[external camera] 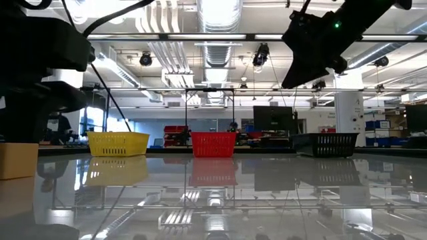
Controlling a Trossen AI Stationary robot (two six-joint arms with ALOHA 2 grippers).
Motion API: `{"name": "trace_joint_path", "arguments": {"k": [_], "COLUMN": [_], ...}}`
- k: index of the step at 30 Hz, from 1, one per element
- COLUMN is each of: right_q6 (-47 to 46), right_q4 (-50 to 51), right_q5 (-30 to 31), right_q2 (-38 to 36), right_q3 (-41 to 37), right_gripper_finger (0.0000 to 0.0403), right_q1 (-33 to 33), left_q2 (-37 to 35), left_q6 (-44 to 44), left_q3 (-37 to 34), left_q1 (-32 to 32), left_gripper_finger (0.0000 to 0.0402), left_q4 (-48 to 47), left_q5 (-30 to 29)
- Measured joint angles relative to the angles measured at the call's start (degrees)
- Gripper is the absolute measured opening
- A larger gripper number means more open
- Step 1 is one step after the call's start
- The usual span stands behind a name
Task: Sort & place blocks by color
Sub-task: Put the yellow block into the red bin
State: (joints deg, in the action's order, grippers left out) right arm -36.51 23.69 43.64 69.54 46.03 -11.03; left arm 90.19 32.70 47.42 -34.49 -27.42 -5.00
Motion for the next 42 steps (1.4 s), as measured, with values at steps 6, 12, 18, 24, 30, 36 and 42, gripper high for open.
{"name": "trace_joint_path", "arguments": {"k": [6, 12, 18, 24, 30, 36, 42], "right_q6": [3.2, 13.51, 26.24, 36.59, 44.9, 53.46, 66.28], "right_q4": [-7.14, -33.98, -60.79, -69.25, -76.71, -79.15, -74.97], "right_q5": [-1.18, -8.4, -20.06, -27.6, -27.79, -30.49, -24.85], "right_q2": [0.0, 0.11, 0.11, 0.43, 8.13, 16.86, 19.92], "right_q3": [-3.5, -11.3, -18.28, -19.41, -15.41, -8.65, -3.51], "right_gripper_finger": [0.0078, 0.0103, 0.0159, 0.0197, 0.0203, 0.0203, 0.0203], "right_q1": [-0.21, -0.36, -0.37, -1.27, -2.48, -2.62, -4.83], "left_q2": [-1.25, -5.59, -10.65, -12.26, -12.17, -12.27, -14.63], "left_q6": [-6.08, -18.54, -35.62, -44.89, -43.7, -41.29, -19.59], "left_q3": [0.0, -0.04, -3.96, -11.8, -15.94, -15.56, -15.21], "left_q1": [2.11, 5.58, 11.49, 15.15, 15.85, 15.95, 17.73], "left_gripper_finger": [0.0117, 0.0117, 0.0117, 0.0119, 0.012, 0.012, 0.012], "left_q4": [-0.05, 2.75, 25.21, 58.47, 72.49, 71.89, 72.67], "left_q5": [-3.63, -16.68, -21.05, -15.88, -15.23, -15.14, -15.47]}}
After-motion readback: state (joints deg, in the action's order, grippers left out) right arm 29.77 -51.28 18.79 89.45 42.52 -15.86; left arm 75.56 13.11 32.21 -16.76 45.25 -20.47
